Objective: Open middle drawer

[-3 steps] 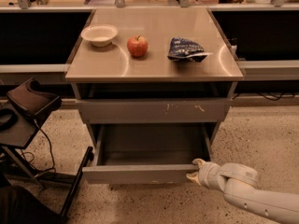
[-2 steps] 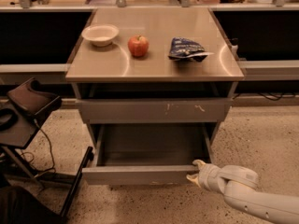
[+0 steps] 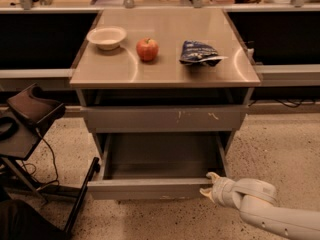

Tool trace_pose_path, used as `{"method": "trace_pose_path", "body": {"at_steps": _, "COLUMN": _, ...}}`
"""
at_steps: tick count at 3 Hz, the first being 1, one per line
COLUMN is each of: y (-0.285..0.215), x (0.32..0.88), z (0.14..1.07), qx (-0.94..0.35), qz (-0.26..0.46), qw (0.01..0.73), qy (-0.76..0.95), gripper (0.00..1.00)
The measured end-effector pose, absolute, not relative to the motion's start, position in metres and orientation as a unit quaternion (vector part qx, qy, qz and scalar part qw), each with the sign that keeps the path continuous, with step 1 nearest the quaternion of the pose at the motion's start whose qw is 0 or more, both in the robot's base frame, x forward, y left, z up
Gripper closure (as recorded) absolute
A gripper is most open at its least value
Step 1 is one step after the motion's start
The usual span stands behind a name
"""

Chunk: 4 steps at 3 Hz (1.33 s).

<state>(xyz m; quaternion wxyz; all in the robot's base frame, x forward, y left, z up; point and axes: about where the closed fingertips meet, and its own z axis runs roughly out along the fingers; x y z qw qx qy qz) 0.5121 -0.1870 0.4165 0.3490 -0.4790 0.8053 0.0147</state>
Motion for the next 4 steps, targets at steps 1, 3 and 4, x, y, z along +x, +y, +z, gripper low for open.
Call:
{"method": "trace_pose_path", "body": {"at_steps": 1, "y": -0.187, "x": 0.512, "z": 0.418, "qx": -0.479, "qz": 0.015, "qw": 0.349, "qy": 0.805, "gripper": 1.00}}
{"method": "trace_pose_path", "body": {"at_steps": 3, "y": -0.187, "x": 0.500, "z": 0.416, "qx": -0.476, "qz": 0.019, "qw": 0.361, "qy": 0.802, "gripper": 1.00}}
{"method": "trace_pose_path", "body": {"at_steps": 4, "y": -0.186, "x": 0.499, "z": 0.417, "qx": -0.477, "qz": 0.019, "qw": 0.360, "qy": 0.801, "gripper": 1.00}}
